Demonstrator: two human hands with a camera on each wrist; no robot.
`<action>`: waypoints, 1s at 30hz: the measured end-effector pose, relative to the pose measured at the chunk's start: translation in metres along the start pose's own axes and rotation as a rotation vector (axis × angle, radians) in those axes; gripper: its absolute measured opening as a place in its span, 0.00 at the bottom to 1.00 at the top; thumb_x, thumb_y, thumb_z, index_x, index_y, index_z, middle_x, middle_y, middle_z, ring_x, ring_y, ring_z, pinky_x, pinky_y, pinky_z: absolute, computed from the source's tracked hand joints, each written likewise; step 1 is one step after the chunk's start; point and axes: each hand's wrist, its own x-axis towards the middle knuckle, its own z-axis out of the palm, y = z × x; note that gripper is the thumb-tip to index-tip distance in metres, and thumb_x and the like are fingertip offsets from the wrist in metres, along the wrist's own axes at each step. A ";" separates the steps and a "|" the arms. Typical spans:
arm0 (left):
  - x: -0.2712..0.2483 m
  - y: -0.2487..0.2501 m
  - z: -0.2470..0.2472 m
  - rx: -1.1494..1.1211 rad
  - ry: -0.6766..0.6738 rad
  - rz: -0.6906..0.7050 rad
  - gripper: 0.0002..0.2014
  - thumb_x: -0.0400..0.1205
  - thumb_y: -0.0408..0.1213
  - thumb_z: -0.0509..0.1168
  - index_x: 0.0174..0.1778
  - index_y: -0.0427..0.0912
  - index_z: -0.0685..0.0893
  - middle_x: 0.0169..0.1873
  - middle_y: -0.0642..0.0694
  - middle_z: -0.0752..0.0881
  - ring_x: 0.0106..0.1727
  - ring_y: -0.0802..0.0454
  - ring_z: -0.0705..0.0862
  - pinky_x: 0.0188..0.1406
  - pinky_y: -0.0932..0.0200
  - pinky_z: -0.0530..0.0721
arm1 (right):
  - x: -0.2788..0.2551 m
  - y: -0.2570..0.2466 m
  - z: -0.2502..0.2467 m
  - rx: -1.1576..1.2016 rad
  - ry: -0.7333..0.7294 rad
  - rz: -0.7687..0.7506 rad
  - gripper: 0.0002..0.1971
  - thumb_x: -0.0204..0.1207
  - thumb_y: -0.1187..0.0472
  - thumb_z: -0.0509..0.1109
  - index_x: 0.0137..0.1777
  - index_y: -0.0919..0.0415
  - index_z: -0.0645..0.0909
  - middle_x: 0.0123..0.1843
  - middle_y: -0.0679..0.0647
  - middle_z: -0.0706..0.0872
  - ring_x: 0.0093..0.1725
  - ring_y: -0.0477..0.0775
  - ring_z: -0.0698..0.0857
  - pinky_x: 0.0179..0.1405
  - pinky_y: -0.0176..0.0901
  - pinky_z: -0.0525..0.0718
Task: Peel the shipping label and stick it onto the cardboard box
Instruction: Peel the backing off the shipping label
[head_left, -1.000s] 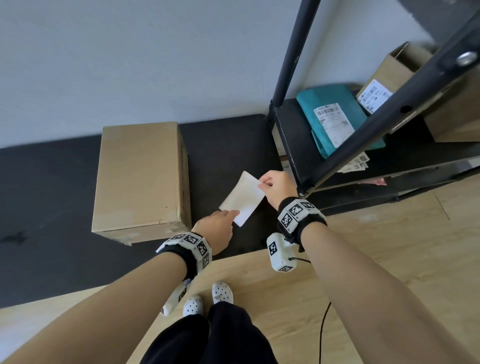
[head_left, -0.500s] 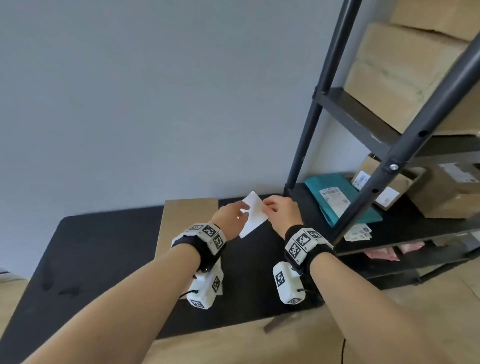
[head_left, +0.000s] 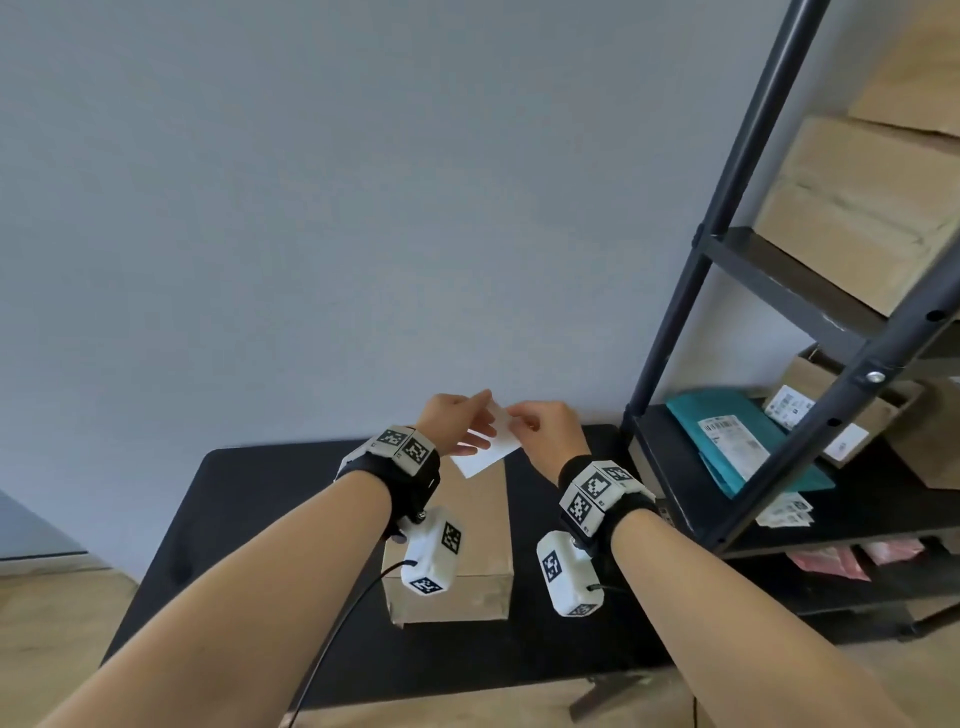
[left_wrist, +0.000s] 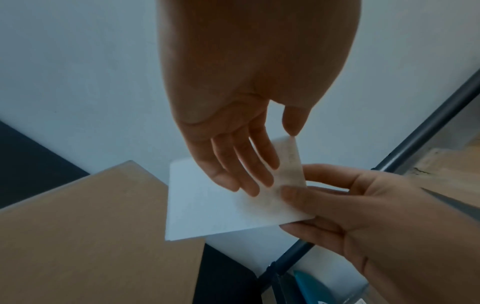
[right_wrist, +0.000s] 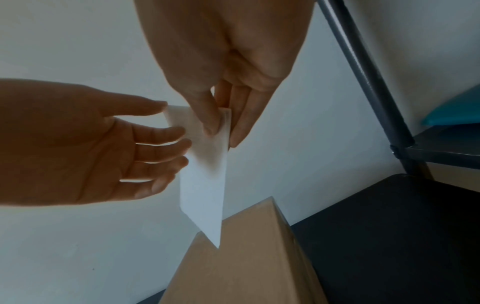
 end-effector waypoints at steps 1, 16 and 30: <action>-0.001 -0.001 -0.004 -0.002 0.001 0.001 0.16 0.83 0.46 0.60 0.36 0.39 0.82 0.35 0.45 0.87 0.35 0.47 0.85 0.40 0.58 0.83 | 0.000 -0.002 0.004 0.002 -0.007 -0.004 0.12 0.79 0.67 0.65 0.57 0.64 0.87 0.56 0.59 0.91 0.56 0.56 0.87 0.56 0.38 0.80; 0.003 -0.005 -0.027 0.063 0.030 0.054 0.11 0.83 0.33 0.60 0.36 0.39 0.81 0.42 0.40 0.87 0.34 0.49 0.86 0.36 0.60 0.83 | 0.008 -0.020 0.031 0.153 -0.074 0.041 0.15 0.77 0.53 0.71 0.59 0.59 0.85 0.51 0.61 0.91 0.50 0.54 0.88 0.54 0.44 0.86; 0.002 -0.006 -0.043 0.165 -0.047 0.137 0.11 0.85 0.38 0.61 0.35 0.43 0.78 0.36 0.45 0.86 0.35 0.50 0.86 0.40 0.59 0.83 | 0.014 -0.028 0.037 0.232 -0.051 0.070 0.07 0.79 0.63 0.67 0.48 0.64 0.86 0.49 0.63 0.90 0.51 0.62 0.89 0.58 0.62 0.86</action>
